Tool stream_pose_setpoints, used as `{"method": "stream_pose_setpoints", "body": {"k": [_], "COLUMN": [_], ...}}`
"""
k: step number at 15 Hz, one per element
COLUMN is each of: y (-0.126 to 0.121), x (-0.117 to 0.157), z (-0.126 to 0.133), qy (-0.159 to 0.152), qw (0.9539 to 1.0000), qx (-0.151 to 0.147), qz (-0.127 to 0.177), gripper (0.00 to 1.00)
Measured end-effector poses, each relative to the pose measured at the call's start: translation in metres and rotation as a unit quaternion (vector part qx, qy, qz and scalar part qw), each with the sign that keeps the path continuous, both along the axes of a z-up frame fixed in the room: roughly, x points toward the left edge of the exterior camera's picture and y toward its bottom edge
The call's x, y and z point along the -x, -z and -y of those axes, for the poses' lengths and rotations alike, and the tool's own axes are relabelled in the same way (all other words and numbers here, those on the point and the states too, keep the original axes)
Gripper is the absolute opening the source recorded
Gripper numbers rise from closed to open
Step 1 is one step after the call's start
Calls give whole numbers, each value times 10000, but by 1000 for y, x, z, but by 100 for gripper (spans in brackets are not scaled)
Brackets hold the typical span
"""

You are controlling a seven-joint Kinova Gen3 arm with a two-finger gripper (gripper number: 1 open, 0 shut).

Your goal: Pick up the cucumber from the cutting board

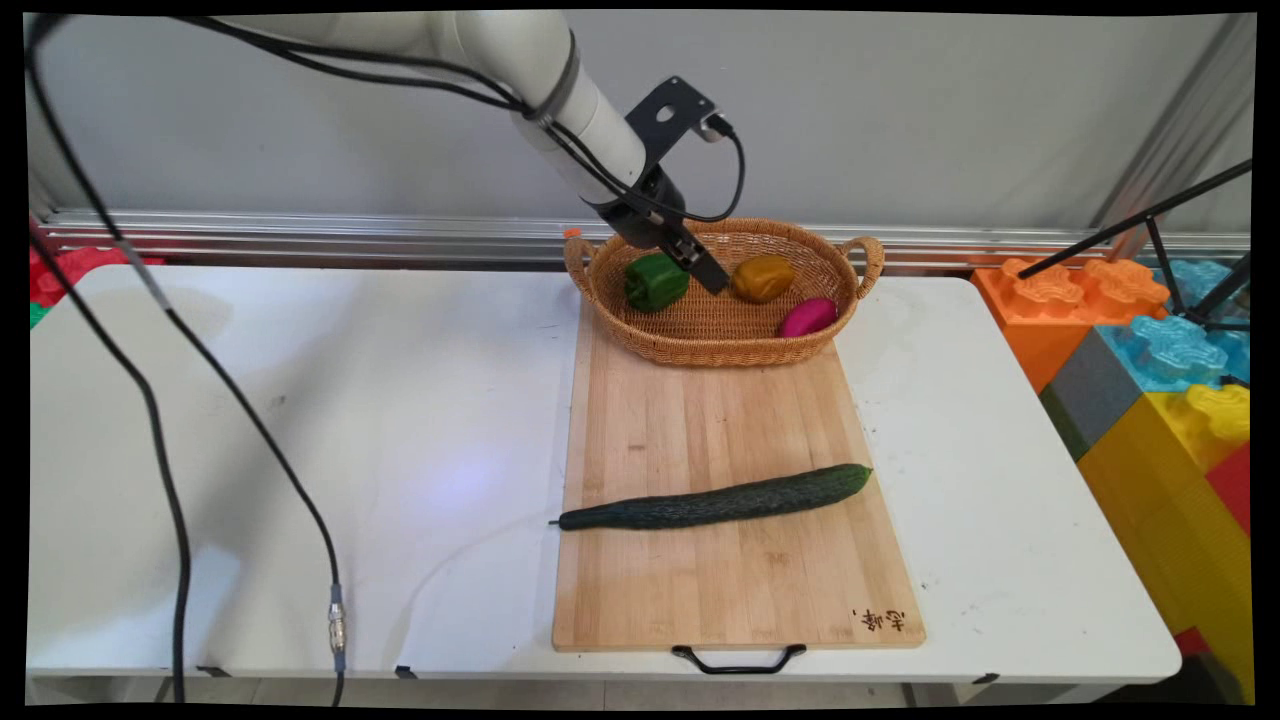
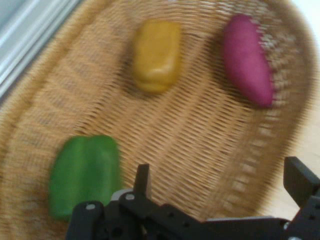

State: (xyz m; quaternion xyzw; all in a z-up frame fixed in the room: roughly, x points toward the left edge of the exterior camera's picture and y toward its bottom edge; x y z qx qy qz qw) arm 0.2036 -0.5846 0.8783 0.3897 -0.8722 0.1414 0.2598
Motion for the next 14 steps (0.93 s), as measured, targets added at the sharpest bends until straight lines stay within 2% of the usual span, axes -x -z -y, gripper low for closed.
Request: {"method": "stream_pose_setpoints", "body": {"k": [4,7,10,14], "y": [-28,-32,-25,3], "x": [21,25,26,26], "z": [-49,-78,-97,-124], "qy": [465,782,1014,1357], "qw": [9983,9954,9926,9870], "qx": [-333,-541,-670,-859], "qz": [-124,-112,-77,-25], "gripper": [100,100,100,100]}}
